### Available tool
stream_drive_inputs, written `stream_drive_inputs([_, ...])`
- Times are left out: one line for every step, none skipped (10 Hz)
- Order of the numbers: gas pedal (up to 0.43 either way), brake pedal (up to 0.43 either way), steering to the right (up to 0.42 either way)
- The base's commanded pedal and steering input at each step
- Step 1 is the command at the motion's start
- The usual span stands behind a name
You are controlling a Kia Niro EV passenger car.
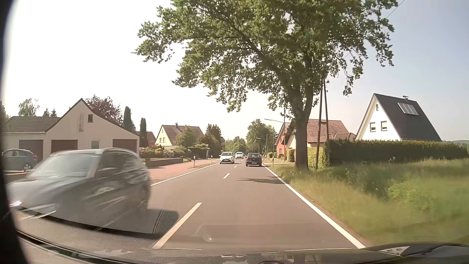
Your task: Follow the waypoints while adhering to traffic rules and regulations
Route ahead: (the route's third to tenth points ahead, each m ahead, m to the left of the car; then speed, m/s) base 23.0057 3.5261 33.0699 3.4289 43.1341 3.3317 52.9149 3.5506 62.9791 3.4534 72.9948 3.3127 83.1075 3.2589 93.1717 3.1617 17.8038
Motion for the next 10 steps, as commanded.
stream_drive_inputs([0.169, 0.0, 0.0])
stream_drive_inputs([0.169, 0.0, 0.0])
stream_drive_inputs([0.169, 0.0, 0.0])
stream_drive_inputs([0.169, 0.0, 0.0])
stream_drive_inputs([0.169, 0.0, -0.001])
stream_drive_inputs([0.169, 0.0, 0.0])
stream_drive_inputs([0.169, 0.0, 0.0])
stream_drive_inputs([0.169, 0.0, 0.0])
stream_drive_inputs([0.169, 0.0, 0.0])
stream_drive_inputs([0.169, 0.0, -0.001])
